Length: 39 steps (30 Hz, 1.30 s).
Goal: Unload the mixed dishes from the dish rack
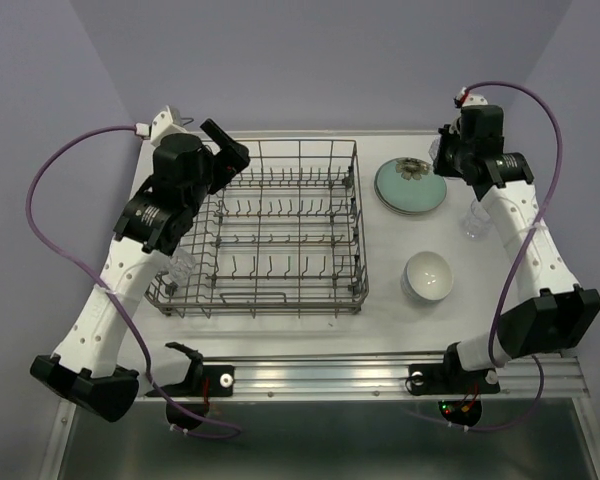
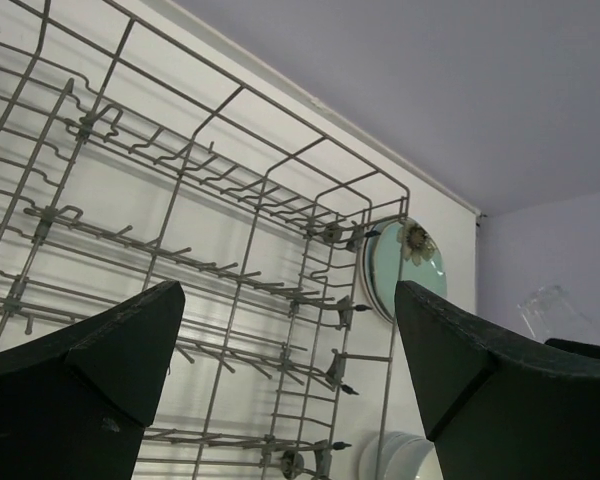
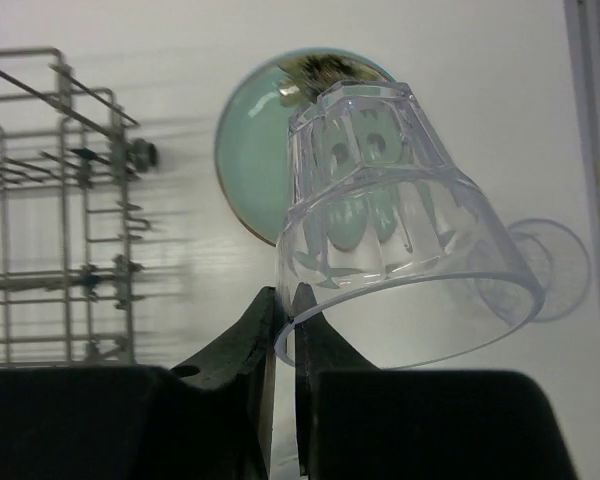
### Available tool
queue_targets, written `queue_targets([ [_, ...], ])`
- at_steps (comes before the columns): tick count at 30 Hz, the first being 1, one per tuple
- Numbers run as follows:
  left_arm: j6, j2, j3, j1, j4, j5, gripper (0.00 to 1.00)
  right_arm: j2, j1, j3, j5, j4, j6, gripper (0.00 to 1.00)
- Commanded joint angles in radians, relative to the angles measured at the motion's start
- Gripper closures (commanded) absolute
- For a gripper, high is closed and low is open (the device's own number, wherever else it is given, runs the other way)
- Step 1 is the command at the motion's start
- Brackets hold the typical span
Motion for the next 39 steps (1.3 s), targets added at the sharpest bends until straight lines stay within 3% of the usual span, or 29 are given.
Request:
queue_targets([
  [1,0.051,0.032,0.034,0.022,-0.024,-0.014,0.01,0.065,0.005,0.060,0.236,-0.224,-0.113,0.99],
  [10,0.086,0.124,0.052,0.062,-0.073,-0.013,0.01,0.237,0.005,0.057,0.305,-0.299,-0.133,0.99],
  [27,0.066,0.105,0.060,0.086,-0.150,-0.097,0.01,0.347,-0.024,-0.107,0.199,-0.307,-0.234,0.98],
  [36,0.053,0.121,0.069,0.091,-0.214,-0.123,0.01,0.350,-0.044,-0.147,0.164,-0.273,-0.262,0.79],
  [39,0.046,0.116,0.067,0.091,-0.231,-0.134,0.01,0.335,-0.044,-0.135,0.164,-0.268,-0.273,0.65],
])
